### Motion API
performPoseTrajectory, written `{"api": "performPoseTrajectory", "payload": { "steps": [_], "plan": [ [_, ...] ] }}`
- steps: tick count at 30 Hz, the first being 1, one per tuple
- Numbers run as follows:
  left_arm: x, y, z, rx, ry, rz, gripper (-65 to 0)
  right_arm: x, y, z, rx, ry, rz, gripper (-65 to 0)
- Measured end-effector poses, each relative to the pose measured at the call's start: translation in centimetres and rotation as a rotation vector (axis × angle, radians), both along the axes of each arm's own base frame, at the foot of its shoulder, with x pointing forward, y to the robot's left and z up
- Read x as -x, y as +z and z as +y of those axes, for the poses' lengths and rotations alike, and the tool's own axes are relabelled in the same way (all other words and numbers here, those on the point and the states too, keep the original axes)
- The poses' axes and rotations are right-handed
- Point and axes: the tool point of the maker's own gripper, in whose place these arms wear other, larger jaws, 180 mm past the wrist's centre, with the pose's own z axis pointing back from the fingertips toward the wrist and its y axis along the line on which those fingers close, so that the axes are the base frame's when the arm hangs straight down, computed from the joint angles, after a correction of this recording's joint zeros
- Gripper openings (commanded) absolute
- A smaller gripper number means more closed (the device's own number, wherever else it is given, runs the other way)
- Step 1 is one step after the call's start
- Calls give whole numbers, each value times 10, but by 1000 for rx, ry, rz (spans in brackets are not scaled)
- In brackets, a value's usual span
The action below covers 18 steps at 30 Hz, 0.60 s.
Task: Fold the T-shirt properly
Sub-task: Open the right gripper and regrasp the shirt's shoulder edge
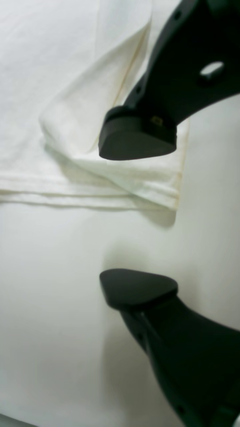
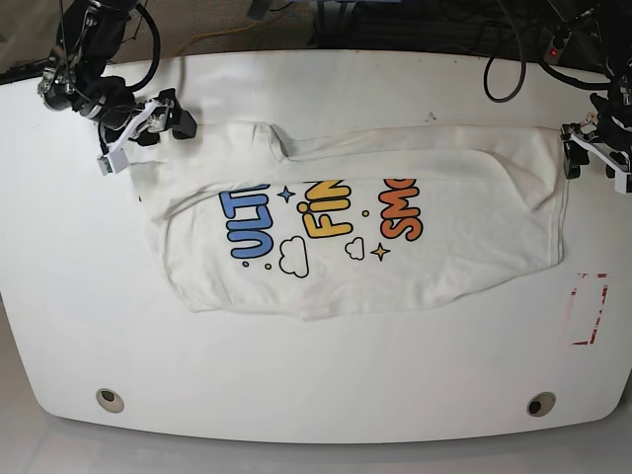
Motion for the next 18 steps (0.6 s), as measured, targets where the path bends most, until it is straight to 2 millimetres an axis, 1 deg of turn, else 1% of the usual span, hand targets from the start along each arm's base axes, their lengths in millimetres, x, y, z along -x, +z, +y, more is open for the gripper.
{"api": "performPoseTrajectory", "payload": {
  "steps": [2, 4, 6, 8, 9, 11, 12, 16, 18],
  "plan": [
    [-2, -3, -6, 5, -18, 6, -174, -3, 0, 9, -26, -3, -10, -130],
    [-3, -4, -11, 14, -30, 4, -174, -6, -1, 14, -27, -4, -13, -166],
    [-4, -4, -11, 14, -28, 1, -174, -9, -2, 15, -16, -6, -14, -255],
    [-2, -3, -8, 10, -24, 4, -174, -10, -6, 13, 13, -2, -1, -384],
    [-2, -3, -8, 6, -25, 6, -174, -11, -6, 13, 19, -2, 2, -476],
    [-1, -3, -7, 3, -25, 8, -174, -10, -8, 12, 30, 0, 13, -599],
    [-1, -3, -7, 2, -26, 10, -174, -9, -8, 13, 26, 1, 14, -637],
    [3, -6, -7, 4, -26, 19, -174, -6, -10, 11, 34, 3, 23, -642],
    [3, -6, -7, 3, -26, 20, -174, -9, -2, 12, 32, 9, -2, -648]
  ]
}}
